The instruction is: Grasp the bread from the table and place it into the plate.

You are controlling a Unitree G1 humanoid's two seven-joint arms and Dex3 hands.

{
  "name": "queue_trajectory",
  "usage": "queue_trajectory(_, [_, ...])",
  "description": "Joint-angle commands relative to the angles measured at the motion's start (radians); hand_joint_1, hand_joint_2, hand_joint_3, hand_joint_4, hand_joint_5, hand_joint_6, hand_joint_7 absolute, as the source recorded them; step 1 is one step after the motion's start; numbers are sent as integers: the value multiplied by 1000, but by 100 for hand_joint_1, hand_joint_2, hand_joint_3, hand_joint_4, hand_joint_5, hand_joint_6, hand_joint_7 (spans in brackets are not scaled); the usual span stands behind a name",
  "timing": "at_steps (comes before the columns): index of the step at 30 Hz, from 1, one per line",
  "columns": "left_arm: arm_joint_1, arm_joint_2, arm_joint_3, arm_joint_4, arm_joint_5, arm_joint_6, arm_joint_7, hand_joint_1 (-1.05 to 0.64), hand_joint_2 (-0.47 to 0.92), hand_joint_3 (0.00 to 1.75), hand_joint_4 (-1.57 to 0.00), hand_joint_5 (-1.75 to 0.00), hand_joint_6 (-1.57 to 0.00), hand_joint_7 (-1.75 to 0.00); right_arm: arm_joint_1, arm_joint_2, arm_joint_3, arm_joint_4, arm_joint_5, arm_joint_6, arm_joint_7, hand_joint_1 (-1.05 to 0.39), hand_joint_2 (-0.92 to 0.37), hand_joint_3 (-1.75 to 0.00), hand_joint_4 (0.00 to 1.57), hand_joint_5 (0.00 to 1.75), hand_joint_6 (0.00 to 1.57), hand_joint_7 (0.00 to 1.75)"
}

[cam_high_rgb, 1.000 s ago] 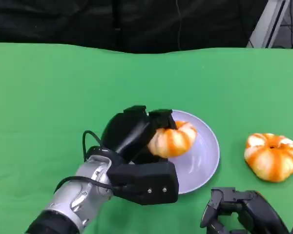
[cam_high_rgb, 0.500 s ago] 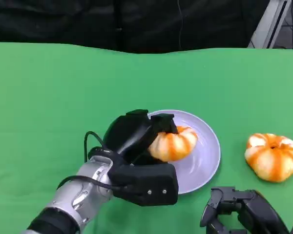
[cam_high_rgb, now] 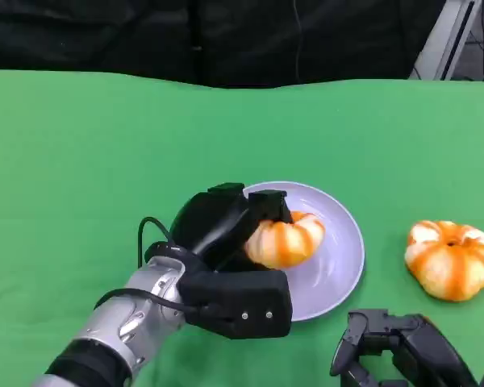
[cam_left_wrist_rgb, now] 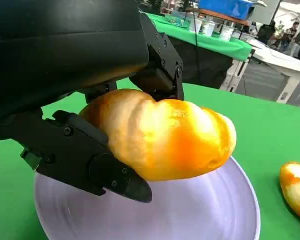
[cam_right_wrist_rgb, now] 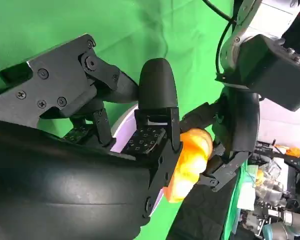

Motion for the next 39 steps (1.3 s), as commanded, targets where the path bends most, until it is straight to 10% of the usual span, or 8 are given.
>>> queue_trajectory(1, [-22,9,4,9,-9,-8,-3,-7,85,0,-53,-165,-62,-132,7,-8,-4,-7,7,-3,1,-12,-59,-100,84,145,86,116])
queue_trajectory(38, [-42,0,-5,54,-20,-3,-62,-8,84,0,-53,-165,-62,-132,11,-8,-4,-15,1,-1,-6,-12,-59,-100,84,144,86,116])
queue_trajectory(39, [-57,-7,-11,89,-29,-2,-102,-29,88,0,-59,-92,-60,-71,13,-7,-4,-20,-2,0,-9,-13,-58,-102,84,144,87,116])
